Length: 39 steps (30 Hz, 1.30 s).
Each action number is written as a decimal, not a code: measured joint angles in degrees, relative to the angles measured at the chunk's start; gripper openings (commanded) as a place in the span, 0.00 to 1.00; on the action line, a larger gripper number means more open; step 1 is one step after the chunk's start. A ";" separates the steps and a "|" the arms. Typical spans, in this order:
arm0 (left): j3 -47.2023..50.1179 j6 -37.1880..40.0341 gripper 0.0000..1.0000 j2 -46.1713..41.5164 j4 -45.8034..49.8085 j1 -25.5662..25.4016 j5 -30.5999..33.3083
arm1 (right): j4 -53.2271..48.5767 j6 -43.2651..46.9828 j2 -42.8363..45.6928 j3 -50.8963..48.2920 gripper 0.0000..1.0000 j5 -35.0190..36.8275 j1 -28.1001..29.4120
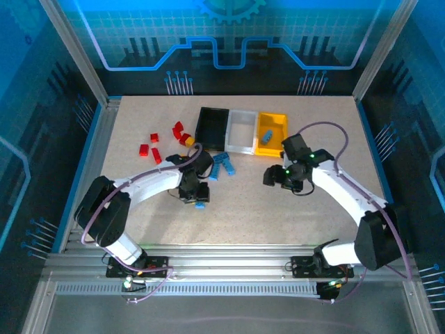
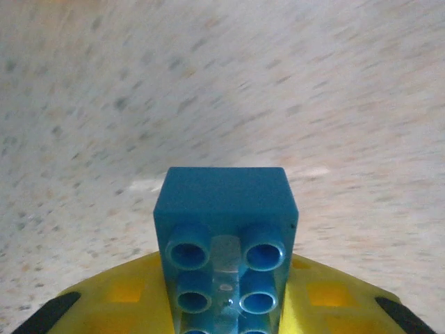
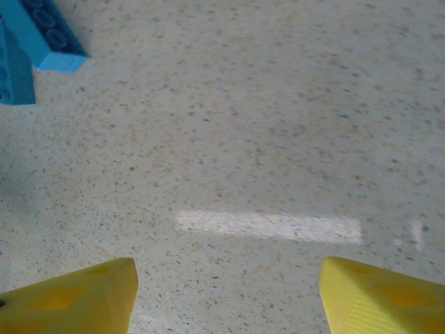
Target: Sort the legos into containers by color
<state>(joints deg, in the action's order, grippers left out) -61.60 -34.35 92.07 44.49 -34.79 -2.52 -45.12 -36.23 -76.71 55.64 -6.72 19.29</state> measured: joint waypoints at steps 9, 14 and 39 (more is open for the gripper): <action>-21.73 1.36 0.27 7.37 -0.28 0.00 -5.57 | -0.02 -2.78 7.74 -8.85 0.71 -2.45 -5.14; -35.23 1.29 0.27 17.79 -1.14 0.00 -9.42 | -0.02 -2.80 8.61 -11.10 0.71 -3.56 -6.62; -78.88 -12.55 0.28 55.32 -13.62 0.00 -20.37 | -0.85 -2.32 8.41 -11.28 0.71 -4.94 -8.13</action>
<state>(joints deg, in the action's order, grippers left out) -140.49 -46.89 147.39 30.87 -34.79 -22.90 -45.98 -38.54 -68.29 44.36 -11.66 11.16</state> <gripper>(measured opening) 0.320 0.712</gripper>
